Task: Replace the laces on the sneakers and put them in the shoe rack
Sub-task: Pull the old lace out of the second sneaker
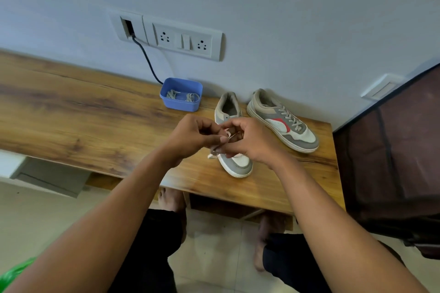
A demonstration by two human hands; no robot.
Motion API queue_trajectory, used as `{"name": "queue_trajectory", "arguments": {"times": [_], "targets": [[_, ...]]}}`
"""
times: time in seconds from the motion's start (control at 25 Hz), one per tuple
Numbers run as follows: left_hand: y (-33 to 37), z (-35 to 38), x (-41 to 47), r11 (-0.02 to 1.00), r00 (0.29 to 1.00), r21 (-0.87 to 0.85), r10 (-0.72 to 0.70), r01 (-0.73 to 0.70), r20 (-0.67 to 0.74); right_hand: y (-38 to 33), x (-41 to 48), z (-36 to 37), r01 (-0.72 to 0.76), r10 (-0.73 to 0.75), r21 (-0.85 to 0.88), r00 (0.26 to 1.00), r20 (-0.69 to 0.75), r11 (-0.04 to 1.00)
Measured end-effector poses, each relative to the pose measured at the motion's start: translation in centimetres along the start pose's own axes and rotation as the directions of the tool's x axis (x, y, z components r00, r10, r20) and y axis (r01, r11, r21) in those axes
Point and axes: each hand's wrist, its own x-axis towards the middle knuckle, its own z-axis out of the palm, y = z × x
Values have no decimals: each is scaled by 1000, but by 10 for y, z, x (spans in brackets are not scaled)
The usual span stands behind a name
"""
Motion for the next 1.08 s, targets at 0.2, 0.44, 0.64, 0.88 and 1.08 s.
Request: {"name": "queue_trajectory", "arguments": {"times": [0.2,0.44,0.64,0.88,1.08], "targets": [[7,-45,-22,983,974,-152,74,-108,-214,-49,22,8,65,-64,-57,998,15,996],[-5,-94,-73,997,993,8,75,-74,-91,-119,42,69,111,-123,77,977,172,991],[-36,-167,-166,998,954,-55,-50,35,-297,-173,51,155,149,-115,-90,944,308,985],[-120,-208,-306,910,743,-315,-404,269,-533,-187,39,337,191,62,-388,830,554,902],[-213,-184,-386,728,436,-584,-684,358,-585,-132,2,469,262,182,-515,730,659,816]]}}
